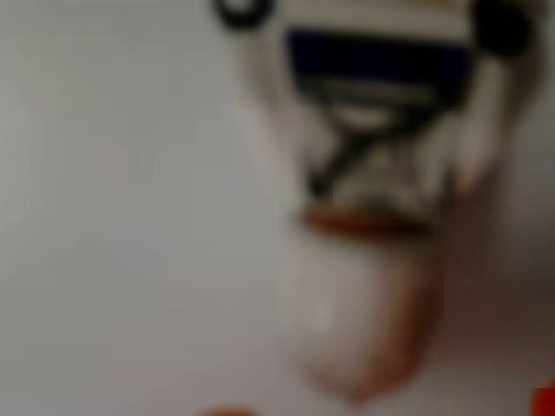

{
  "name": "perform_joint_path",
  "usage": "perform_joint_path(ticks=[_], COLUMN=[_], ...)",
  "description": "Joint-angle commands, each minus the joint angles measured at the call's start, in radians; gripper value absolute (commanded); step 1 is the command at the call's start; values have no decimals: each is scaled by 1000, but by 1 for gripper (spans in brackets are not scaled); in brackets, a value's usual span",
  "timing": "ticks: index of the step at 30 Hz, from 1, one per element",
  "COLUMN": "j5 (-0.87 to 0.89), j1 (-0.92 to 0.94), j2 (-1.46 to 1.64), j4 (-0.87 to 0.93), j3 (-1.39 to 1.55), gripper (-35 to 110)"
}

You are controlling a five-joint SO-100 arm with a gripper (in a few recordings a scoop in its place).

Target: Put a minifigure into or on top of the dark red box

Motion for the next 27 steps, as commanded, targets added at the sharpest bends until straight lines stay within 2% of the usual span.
perform_joint_path(ticks=[1,17,27], j5=[31,55,51], j1=[-17,-41,-38], j2=[-15,-135,-135], j4=[-17,-100,-158], j3=[-49,-98,-72], gripper=[17,15,1])
